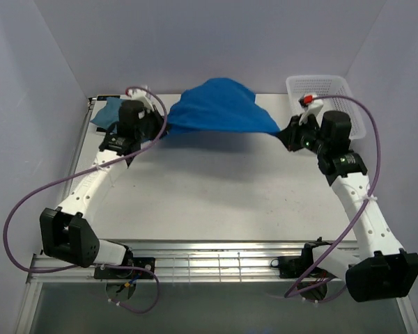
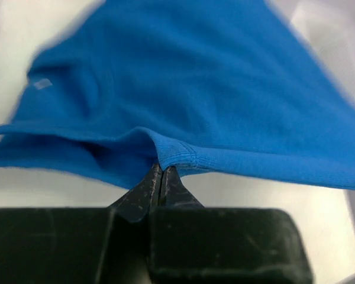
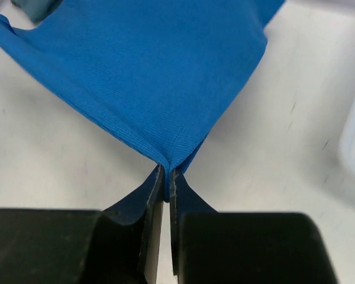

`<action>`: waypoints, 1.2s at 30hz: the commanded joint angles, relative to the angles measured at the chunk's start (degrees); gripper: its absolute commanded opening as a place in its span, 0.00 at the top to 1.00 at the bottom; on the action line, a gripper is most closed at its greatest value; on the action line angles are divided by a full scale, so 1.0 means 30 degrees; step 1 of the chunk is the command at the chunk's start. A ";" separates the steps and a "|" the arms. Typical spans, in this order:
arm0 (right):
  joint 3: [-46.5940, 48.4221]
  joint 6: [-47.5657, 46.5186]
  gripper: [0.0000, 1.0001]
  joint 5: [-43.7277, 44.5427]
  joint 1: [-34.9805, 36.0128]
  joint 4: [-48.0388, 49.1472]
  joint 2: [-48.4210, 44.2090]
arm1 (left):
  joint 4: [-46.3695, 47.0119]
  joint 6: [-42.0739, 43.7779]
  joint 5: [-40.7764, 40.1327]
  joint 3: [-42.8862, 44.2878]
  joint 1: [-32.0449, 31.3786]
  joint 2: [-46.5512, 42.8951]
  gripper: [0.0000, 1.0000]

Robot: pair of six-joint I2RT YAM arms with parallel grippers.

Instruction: Fold and stack the tank tops

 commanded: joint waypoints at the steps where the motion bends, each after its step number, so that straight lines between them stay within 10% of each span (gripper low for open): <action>1: -0.5424 -0.0083 0.90 -0.0354 -0.0100 0.1718 -0.2356 | -0.0124 -0.2992 -0.0922 -0.6346 -0.1541 -0.0939 0.86; 4: -1.0145 0.1259 0.75 -0.0325 -0.0040 0.0433 -0.4612 | -0.1174 -0.5022 -0.0988 -1.0542 -0.3738 -0.2984 0.27; 6: -1.1875 0.1792 0.39 -0.1139 -0.0011 -0.1438 -0.5961 | -0.4089 -0.6516 -0.1601 -1.1340 -0.4679 -0.4015 0.02; 10: -1.1945 0.2671 0.06 -0.0913 0.0018 -0.3203 -0.8158 | -0.6421 -0.7634 -0.2249 -1.1167 -0.4915 -0.7000 0.02; 16: -0.9630 0.2468 0.10 -0.0559 0.0018 -0.3880 -0.7287 | -0.7068 -0.8133 -0.4235 -0.8913 -0.4945 -0.6339 0.02; 26: -0.8691 0.3435 0.10 -0.1321 0.0369 0.0482 -0.0644 | -0.6456 -0.7284 -0.5825 -0.3932 -0.3777 0.3912 0.02; 36: -1.0910 0.4049 0.10 0.0319 0.1278 0.2770 0.3878 | -0.5868 -0.7518 -0.4038 -0.5858 -0.1810 0.7583 0.02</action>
